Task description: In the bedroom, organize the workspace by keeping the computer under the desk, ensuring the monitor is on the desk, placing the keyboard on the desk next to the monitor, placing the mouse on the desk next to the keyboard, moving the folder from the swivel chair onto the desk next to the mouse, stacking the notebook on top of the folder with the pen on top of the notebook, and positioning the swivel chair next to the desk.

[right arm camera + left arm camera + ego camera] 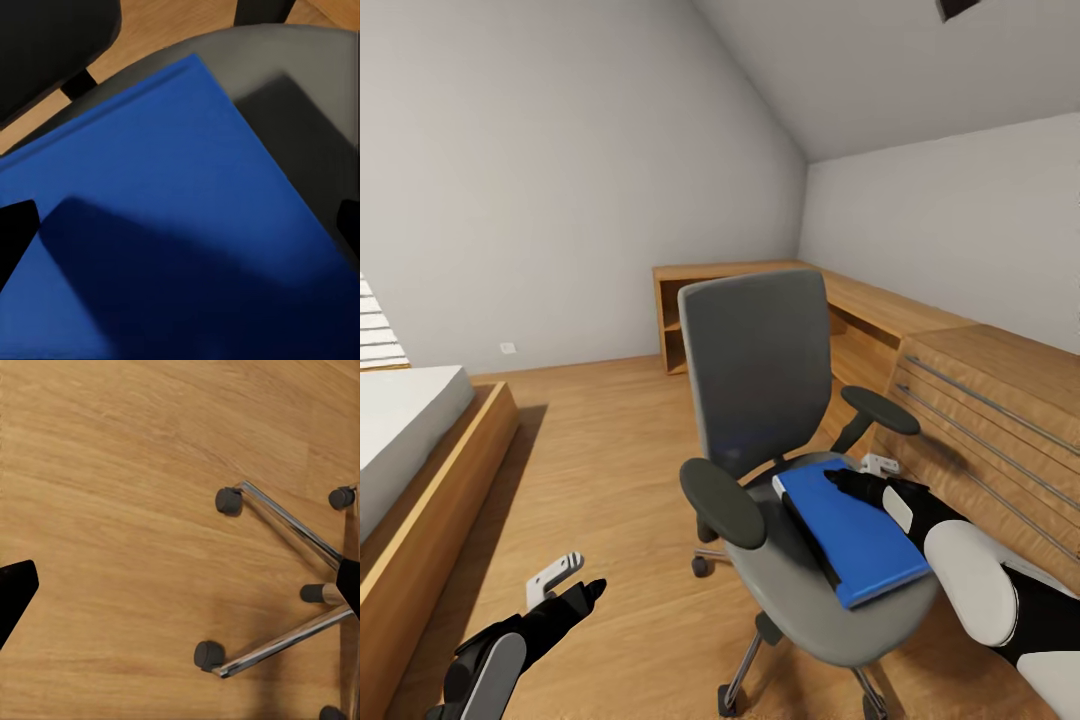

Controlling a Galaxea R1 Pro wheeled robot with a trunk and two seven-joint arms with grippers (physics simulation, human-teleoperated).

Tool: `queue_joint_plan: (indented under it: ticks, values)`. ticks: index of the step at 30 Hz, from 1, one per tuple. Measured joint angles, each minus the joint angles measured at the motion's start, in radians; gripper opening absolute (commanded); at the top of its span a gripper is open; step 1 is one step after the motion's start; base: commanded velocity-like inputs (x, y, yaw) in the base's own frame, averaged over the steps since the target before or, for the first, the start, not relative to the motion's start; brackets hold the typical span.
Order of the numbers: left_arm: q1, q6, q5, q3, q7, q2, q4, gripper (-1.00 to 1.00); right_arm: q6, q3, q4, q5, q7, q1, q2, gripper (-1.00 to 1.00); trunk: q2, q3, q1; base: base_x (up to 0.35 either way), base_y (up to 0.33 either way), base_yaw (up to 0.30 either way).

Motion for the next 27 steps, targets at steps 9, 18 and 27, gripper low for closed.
queue_joint_plan:
  ticks: [9,18,27]
  values:
    - [0.001,0.0,0.0,0.0,0.0,0.0,0.003,1.0,0.0,0.001,-0.001,0.001,0.0,0.0,0.001,1.0,0.0,0.0,0.0,-0.057,0.0,0.0]
    - [0.0,0.0,0.0,0.0,0.001,0.0,0.013,1.0,-0.001,0.001,-0.002,0.009,-0.002,0.0,0.001,1.0,0.0,0.0,0.0,-0.005,0.0,0.0]
    - [0.0,0.0,0.0,-0.001,0.002,0.0,0.014,1.0,-0.001,0.001,-0.002,0.008,-0.002,0.0,0.0,1.0,0.0,0.0,0.0,0.0,0.0,0.0]
